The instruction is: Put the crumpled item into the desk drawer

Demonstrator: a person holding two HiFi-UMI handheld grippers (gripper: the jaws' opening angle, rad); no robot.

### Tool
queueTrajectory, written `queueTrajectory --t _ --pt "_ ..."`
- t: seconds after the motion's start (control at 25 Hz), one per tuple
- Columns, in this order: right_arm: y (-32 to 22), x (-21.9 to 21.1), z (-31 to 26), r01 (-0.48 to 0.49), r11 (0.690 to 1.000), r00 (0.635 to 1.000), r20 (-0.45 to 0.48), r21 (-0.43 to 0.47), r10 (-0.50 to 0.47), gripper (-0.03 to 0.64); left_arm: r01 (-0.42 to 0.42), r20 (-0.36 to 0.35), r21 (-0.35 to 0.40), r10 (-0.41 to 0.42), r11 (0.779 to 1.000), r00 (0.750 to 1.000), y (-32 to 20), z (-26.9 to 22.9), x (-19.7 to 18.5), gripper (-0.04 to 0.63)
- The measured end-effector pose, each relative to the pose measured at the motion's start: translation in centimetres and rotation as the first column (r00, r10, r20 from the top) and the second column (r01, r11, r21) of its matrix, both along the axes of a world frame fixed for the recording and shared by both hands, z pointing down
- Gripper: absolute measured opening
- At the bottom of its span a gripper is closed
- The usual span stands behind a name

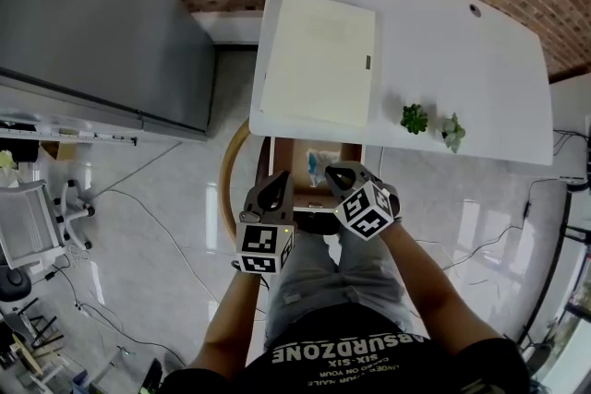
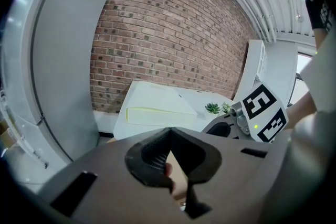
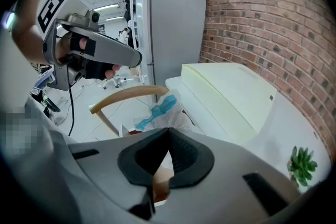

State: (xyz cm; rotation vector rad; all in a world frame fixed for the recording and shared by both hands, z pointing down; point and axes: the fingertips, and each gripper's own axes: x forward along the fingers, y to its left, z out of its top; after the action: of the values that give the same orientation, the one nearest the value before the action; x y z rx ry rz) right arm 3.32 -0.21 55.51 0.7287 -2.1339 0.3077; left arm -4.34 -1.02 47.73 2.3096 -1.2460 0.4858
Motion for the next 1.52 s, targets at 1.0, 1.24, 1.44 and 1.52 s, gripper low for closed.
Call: queueTrajectory --t 1.0,1.24,1.44,1.52 --pt "0.0 0.3 5.0 0.066 0.996 0.997 -0.046 -0.059 -0.069 -0.002 -0.010 0.008 -0.028 0.011 1.000 1.000 -0.4 3.3 2.0 0.005" --pt "0.0 0.3 6.2 0.077 0.994 0.995 -0.062 -0.082 -0.082 -0.002 -0.006 0.011 -0.040 0.007 0.999 1.000 -0.2 3.9 1.7 0.005" --pt "0.2 0.2 6.9 0.090 0.992 0.993 -0.073 -0.091 -0.097 -0.002 -0.007 0.021 -0.050 0.008 0.999 1.000 0.0 4.6 1.4 0.005" --pt "0.3 0.1 7.2 0.100 0.990 0.991 -0.077 -0.095 -0.107 -0.002 -0.006 0.022 -0.050 0.007 0.999 1.000 0.0 4.7 1.3 0.005"
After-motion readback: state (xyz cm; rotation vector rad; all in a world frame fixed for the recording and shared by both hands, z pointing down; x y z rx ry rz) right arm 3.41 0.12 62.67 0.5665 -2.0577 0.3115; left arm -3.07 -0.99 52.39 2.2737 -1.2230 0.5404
